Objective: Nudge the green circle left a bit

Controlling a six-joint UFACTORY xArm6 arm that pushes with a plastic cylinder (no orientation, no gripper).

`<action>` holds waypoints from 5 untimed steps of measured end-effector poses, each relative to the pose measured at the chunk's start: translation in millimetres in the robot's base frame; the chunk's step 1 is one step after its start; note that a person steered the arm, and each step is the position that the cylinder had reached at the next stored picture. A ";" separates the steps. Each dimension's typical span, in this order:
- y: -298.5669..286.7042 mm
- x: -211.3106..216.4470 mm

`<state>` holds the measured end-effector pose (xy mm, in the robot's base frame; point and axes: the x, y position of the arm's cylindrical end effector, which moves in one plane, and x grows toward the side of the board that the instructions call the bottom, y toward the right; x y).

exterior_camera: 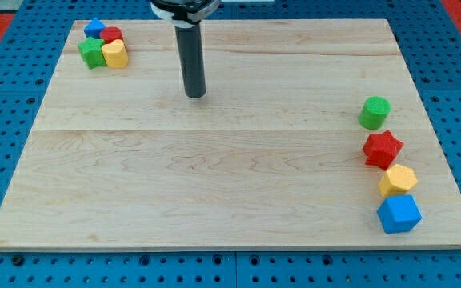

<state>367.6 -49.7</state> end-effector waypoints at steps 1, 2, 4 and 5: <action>50.9 -1.7; 76.3 -2.9; 111.3 -4.0; 125.5 -4.0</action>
<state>363.6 75.8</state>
